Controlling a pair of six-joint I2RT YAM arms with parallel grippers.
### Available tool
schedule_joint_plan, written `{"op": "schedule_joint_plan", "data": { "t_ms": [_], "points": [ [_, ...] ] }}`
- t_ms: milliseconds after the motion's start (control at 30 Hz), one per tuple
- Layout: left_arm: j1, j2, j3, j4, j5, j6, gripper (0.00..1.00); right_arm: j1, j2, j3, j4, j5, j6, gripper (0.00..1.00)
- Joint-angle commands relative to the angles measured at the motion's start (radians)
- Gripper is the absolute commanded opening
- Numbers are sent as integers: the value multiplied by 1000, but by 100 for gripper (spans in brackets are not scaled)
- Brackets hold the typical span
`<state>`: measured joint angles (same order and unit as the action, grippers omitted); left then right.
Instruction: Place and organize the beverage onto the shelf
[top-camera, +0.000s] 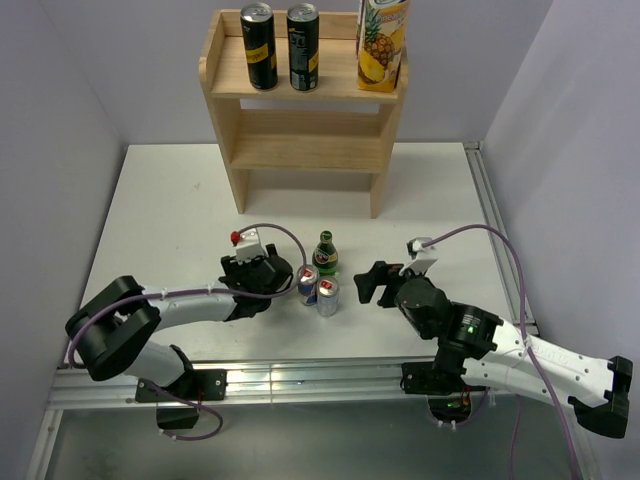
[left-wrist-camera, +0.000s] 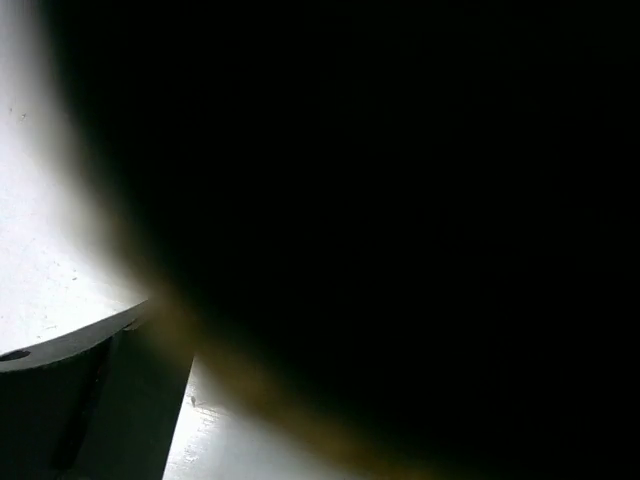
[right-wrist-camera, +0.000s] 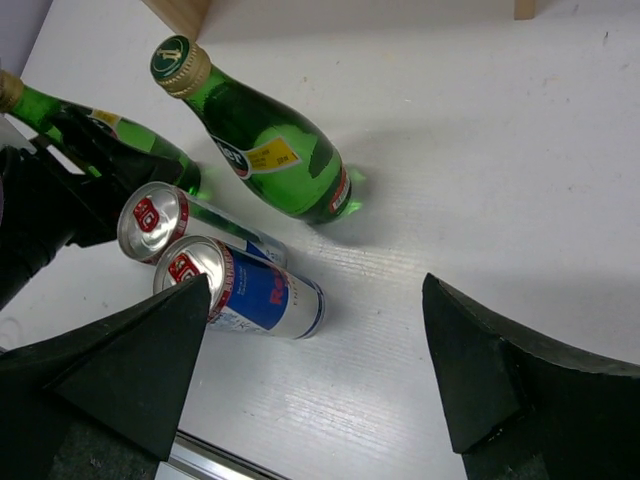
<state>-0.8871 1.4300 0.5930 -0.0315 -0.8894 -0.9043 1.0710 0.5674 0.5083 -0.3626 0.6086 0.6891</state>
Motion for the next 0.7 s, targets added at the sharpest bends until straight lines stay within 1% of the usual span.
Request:
{"op": "schedule_joint_plan", "data": {
  "t_ms": [0, 233, 467, 567, 600, 667],
  "points": [
    [-12, 35, 16, -10, -55, -18, 84, 4, -17, -19, 5, 10, 18, 93],
    [-13, 223, 100, -100, -184, -154, 79, 4, -27, -22, -4, 8, 18, 93],
    [-19, 299, 151, -151, -275, -232, 76, 4, -47, -30, -21, 14, 20, 93],
    [-19, 325, 169, -172, -305, -263, 69, 4, -44, -33, -18, 13, 18, 93],
    [-19, 340, 178, -171, -310, -262, 62, 4, -43, -34, -15, 13, 18, 93],
    [-18, 354, 189, -174, -315, -263, 52, 4, -35, -36, -13, 10, 18, 93]
  ]
}}
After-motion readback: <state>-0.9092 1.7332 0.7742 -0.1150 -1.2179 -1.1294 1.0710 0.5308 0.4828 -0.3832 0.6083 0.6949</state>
